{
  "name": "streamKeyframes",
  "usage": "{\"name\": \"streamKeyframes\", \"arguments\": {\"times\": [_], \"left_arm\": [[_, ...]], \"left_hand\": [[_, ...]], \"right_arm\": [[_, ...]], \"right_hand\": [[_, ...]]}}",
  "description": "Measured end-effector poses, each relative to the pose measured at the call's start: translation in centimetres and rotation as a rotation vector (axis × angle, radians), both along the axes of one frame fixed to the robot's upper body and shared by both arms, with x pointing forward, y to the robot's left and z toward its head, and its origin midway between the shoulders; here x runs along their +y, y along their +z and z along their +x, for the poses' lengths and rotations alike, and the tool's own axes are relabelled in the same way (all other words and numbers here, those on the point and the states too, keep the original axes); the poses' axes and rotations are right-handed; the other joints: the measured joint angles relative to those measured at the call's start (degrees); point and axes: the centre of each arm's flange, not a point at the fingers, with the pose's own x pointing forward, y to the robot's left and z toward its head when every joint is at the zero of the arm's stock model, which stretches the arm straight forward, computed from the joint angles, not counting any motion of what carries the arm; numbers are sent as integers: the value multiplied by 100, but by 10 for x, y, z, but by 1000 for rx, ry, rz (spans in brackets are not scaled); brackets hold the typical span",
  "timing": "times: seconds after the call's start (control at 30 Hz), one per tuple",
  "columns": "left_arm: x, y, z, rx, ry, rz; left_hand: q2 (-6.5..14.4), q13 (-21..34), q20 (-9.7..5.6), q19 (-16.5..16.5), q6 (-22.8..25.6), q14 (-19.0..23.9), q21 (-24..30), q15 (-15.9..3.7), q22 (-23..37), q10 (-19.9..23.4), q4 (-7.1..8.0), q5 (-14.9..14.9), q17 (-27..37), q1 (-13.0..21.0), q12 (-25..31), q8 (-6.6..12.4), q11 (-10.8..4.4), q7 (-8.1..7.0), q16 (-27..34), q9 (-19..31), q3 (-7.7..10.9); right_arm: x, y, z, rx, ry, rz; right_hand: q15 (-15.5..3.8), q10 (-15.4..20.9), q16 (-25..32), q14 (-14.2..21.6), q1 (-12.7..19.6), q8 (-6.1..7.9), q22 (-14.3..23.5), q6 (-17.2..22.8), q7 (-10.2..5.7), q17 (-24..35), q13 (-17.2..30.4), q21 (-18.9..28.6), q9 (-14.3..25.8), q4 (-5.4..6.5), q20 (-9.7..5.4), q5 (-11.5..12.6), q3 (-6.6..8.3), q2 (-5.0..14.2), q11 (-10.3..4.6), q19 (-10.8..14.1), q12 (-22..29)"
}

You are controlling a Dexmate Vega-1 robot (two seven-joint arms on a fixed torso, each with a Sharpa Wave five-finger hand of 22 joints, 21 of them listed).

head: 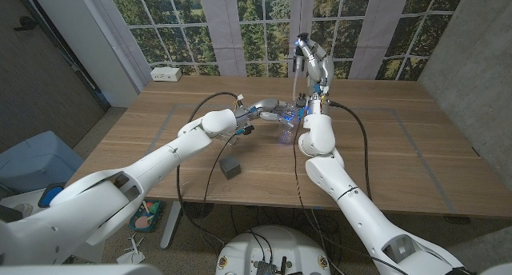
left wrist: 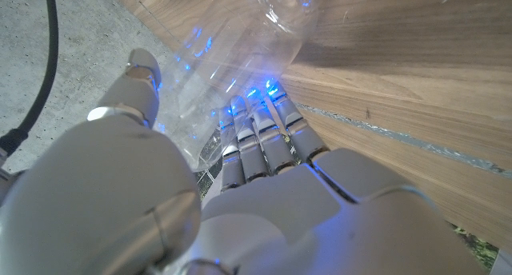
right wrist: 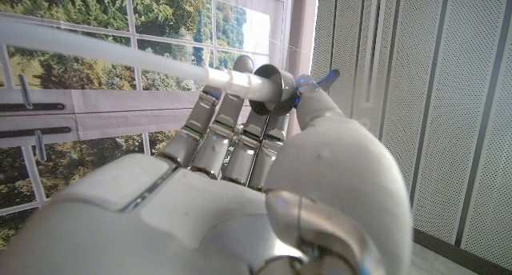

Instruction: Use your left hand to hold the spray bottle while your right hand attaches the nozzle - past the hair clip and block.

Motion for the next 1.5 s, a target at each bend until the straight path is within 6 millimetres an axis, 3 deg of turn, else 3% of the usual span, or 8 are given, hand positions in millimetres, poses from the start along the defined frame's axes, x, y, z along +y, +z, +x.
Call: {"name": "streamKeyframes", "arguments": {"times": [0.7,1.5], "left_arm": [[-1,5,5,7,-15,-16],[9,17,7,27,-28,-69]], "left_hand": [[0,30,0,0,0,0,43,0,0,0,0,-5,-14,0,22,26,0,0,0,29,0],[0,28,31,-31,0,0,43,0,0,0,0,4,-13,0,21,-1,0,0,0,28,0]], "right_arm": [[2,0,10,20,-5,16],[-4,-16,21,65,-30,39]], "right_hand": [[-21,0,-45,21,2,19,-26,-10,10,53,1,66,3,1,32,-4,-1,-2,0,-31,0],[0,0,-133,42,3,17,-75,-21,20,133,4,199,-2,-23,72,22,23,-3,0,-71,0]]}}
